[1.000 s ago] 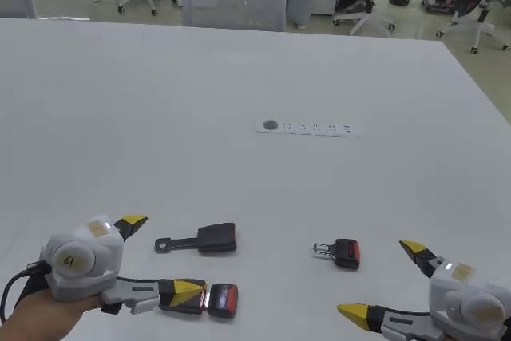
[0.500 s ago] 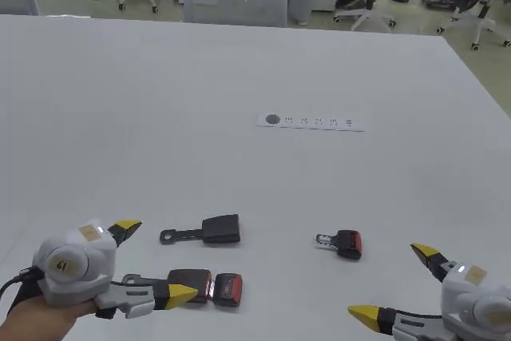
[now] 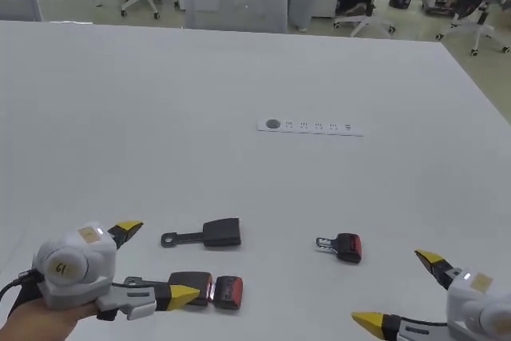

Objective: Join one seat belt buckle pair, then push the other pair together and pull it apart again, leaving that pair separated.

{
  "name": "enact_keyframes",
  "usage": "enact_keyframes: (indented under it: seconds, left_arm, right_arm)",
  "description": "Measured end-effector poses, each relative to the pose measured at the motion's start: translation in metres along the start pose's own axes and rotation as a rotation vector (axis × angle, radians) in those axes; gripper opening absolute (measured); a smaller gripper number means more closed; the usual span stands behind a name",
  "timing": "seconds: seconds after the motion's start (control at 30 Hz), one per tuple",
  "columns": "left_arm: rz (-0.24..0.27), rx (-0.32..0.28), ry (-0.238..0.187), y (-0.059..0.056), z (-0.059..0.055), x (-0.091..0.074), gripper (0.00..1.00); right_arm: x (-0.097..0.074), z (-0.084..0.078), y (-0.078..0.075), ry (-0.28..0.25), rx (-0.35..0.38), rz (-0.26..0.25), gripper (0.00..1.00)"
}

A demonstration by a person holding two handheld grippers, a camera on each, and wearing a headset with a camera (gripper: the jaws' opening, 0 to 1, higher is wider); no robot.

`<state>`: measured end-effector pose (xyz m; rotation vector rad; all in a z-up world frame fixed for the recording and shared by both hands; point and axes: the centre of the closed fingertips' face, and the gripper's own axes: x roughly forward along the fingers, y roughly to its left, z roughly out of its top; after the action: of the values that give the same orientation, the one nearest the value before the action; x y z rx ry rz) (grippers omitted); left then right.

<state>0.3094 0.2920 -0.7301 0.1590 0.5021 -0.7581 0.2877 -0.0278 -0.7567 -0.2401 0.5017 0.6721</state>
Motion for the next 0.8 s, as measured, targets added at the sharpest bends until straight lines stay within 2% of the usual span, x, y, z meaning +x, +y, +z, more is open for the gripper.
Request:
enact_keyframes:
  seconds: [0.8]
  left_arm:
    - [0.001, -0.011, -0.015, 0.0017, 0.0015, 0.0004, 1.00]
  right_arm:
    - [0.0019, 0.0030, -0.0003, -0.008, 0.003, 0.011, 1.00]
